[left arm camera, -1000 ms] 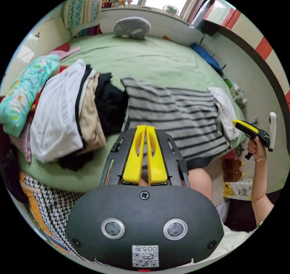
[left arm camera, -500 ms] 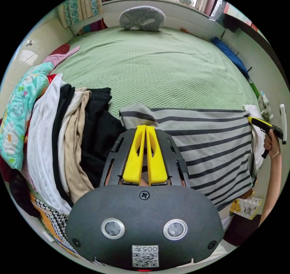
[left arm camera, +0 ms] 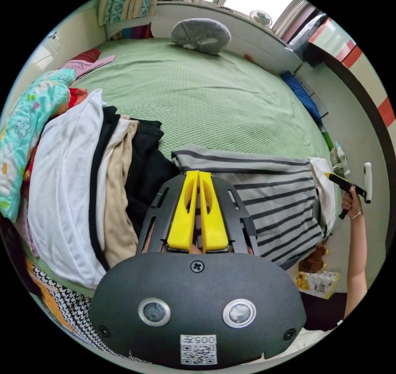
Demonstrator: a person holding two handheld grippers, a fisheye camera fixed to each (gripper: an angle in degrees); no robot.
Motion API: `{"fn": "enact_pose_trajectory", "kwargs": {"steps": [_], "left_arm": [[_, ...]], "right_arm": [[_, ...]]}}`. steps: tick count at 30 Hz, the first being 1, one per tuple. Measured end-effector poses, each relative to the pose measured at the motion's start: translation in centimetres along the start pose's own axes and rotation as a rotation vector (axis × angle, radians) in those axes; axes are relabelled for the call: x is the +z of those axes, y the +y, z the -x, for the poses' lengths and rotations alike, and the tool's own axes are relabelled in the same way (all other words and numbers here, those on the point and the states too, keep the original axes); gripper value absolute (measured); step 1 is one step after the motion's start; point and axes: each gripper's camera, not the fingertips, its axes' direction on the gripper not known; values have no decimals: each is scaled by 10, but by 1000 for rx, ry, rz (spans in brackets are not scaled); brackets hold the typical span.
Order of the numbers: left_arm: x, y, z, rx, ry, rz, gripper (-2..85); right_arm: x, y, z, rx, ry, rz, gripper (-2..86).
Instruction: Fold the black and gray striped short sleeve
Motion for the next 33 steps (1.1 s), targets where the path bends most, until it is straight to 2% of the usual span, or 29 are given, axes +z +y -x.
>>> {"fn": "enact_pose_trajectory", "kwargs": {"steps": [4,7,11,17,24,28,33], "left_arm": [[-4,26,-46,85,22,34,-5],[2,46,-107,227,109,75,-3],[15,70,-212,428,219,114,8],[37,92,-341,658,253,195,83],[66,90,-423,699,233,223,101],[91,89,-449,726,113,281,91],[69,84,-437,617,230,192,31]], "right_arm": [[-40,63,16,-125,11,-36,33],[-50,112,27,-142,49,-49,43],[-39,166,32,-113,170,-4,44],[-13,207,18,-47,102,83,50],[8,220,1,-31,65,80,62],[16,229,-11,-26,-14,73,53],[22,240,-15,-89,7,71,42]]}}
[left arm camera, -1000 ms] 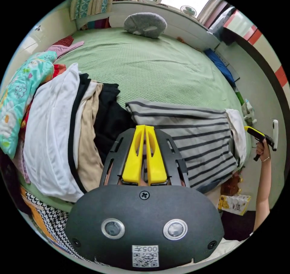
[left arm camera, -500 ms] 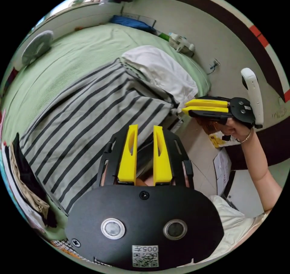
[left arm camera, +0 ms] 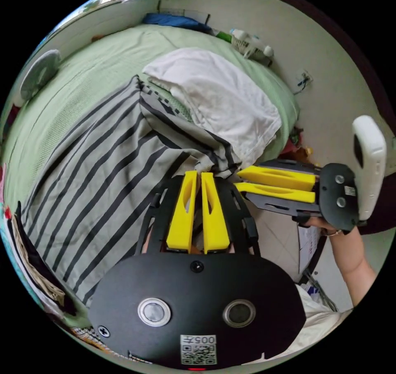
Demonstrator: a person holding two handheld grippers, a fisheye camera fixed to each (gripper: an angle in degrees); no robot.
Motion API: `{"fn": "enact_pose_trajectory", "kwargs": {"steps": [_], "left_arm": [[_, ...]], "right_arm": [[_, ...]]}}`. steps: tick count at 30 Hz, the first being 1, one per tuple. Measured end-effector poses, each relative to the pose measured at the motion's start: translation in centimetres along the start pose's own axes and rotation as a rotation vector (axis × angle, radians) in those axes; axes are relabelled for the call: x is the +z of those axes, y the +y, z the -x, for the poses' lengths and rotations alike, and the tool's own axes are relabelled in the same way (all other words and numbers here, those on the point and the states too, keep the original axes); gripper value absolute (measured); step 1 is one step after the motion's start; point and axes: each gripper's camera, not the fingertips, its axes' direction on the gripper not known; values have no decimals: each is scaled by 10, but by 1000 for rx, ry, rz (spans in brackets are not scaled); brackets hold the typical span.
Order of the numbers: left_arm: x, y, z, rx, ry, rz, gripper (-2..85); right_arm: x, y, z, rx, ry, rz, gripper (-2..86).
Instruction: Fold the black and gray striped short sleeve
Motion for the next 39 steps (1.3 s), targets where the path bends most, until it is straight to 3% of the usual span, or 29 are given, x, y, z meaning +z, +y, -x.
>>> {"fn": "enact_pose_trajectory", "kwargs": {"steps": [9,16,23,28,32,39], "left_arm": [[-58,11,-10,-15,12,-135,9],[-73,7,-30,0,-8,-158,8],[-75,11,-35,-1,47,-183,8],[-42,10,-38,-23,93,-150,8],[-24,11,-44,-42,95,-142,9],[-30,14,-49,-49,94,-160,10]], "right_arm": [[2,15,-22,60,-23,-124,47],[16,12,-38,121,-233,-187,0],[-13,36,-45,-37,-493,-306,-10],[1,58,-75,2,-312,-170,-10],[-11,74,-87,77,-96,-198,-1],[11,48,-99,185,-184,-161,75]]}}
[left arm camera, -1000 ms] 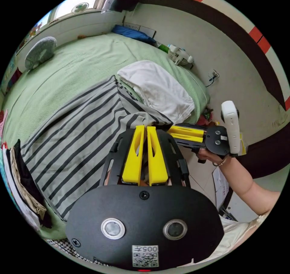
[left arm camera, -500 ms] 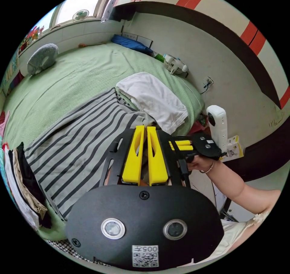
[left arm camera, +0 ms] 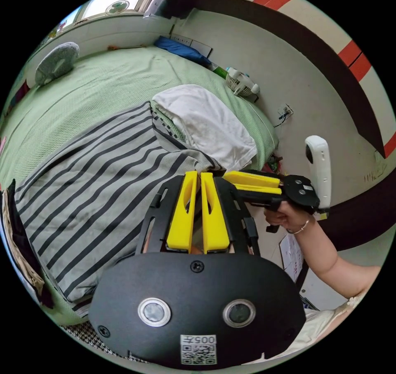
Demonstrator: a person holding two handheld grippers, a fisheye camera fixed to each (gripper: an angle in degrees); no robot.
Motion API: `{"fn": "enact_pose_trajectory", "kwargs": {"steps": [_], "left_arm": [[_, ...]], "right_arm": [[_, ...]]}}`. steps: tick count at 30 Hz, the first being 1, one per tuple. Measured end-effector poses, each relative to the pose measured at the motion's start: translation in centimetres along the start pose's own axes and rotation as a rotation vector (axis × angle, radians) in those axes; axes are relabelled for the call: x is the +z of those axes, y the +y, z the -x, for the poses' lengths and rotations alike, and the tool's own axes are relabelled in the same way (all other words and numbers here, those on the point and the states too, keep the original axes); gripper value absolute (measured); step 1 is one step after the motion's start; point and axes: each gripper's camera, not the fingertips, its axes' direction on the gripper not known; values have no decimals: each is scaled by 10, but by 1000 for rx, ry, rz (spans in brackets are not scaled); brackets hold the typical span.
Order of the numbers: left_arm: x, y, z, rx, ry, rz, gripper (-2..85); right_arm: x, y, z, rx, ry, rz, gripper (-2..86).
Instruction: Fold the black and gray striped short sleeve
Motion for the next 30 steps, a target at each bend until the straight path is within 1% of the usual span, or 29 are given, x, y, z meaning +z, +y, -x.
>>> {"fn": "enact_pose_trajectory", "kwargs": {"steps": [2,5,8,12,14,16,18,20,22,24,26,28,30], "left_arm": [[-1,2,-2,4,-7,2,11],[-3,3,-4,1,-7,-11,12],[-4,3,-8,8,1,-33,13],[14,6,-13,25,3,-14,14],[43,9,-16,34,3,54,16],[61,15,-17,29,-3,86,19],[67,21,-19,39,-8,96,23],[67,27,-21,66,-13,85,28],[68,29,-20,70,-11,88,31],[68,30,-18,63,5,85,32],[69,33,-18,57,13,77,33],[69,36,-18,54,12,77,34],[68,39,-18,52,11,75,35]], "right_arm": [[12,-10,-9,42,-122,-17,63],[21,-14,-14,92,-171,-26,12],[10,-5,-6,31,-279,-59,-11],[13,5,-17,98,-308,-64,-16],[43,10,-35,174,-242,59,-16],[55,17,-43,177,-237,117,-14],[48,23,-44,153,-263,110,-12],[29,24,-36,47,-204,118,-9],[8,17,-29,4,-115,88,-6],[-14,2,-20,-16,-52,29,1],[-28,-29,0,-64,-37,-16,38],[-23,-56,18,-118,-46,-12,64],[-8,-87,29,-108,-38,4,76]]}}
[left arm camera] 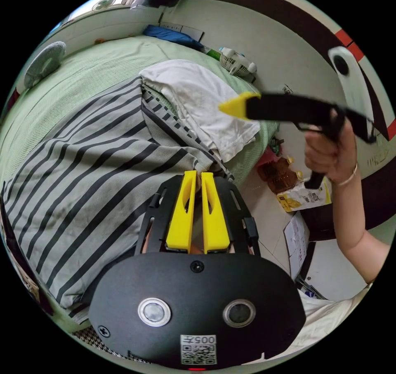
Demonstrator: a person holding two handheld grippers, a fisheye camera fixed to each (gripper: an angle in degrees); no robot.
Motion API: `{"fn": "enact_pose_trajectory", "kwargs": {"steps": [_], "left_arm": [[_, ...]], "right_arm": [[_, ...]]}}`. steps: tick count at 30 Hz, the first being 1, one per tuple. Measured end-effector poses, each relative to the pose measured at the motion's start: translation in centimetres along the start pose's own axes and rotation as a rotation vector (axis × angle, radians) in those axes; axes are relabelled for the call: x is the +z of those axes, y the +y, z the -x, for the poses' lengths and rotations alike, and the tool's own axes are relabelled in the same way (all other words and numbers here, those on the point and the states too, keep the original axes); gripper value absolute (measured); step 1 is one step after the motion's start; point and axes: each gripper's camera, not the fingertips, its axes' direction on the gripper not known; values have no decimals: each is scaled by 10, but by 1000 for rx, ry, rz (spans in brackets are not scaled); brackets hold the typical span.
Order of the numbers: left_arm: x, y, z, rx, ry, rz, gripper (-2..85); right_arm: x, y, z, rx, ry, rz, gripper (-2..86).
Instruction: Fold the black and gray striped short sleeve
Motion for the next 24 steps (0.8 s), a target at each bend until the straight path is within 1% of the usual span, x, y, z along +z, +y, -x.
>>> {"fn": "enact_pose_trajectory", "kwargs": {"steps": [5,10,12,13,14,16,18,20,24], "left_arm": [[0,9,-2,20,-9,14,38],[0,14,7,-11,55,8,37],[-1,17,11,-14,78,0,37],[-2,19,12,-9,81,-5,37],[-3,20,11,-4,66,-9,37],[-3,22,10,5,19,-16,36],[1,23,9,6,-1,-1,35],[9,26,8,-11,12,38,34],[2,37,2,-22,-13,21,32]], "right_arm": [[71,-91,-1,80,82,109,70],[128,-131,-2,151,55,242,47],[132,-137,5,130,110,232,15],[127,-142,9,108,146,196,1],[119,-147,13,80,160,146,-7],[111,-155,13,61,143,105,-10],[115,-159,8,104,121,113,-11],[141,-155,3,149,151,192,-10],[135,-150,8,159,121,136,-5]]}}
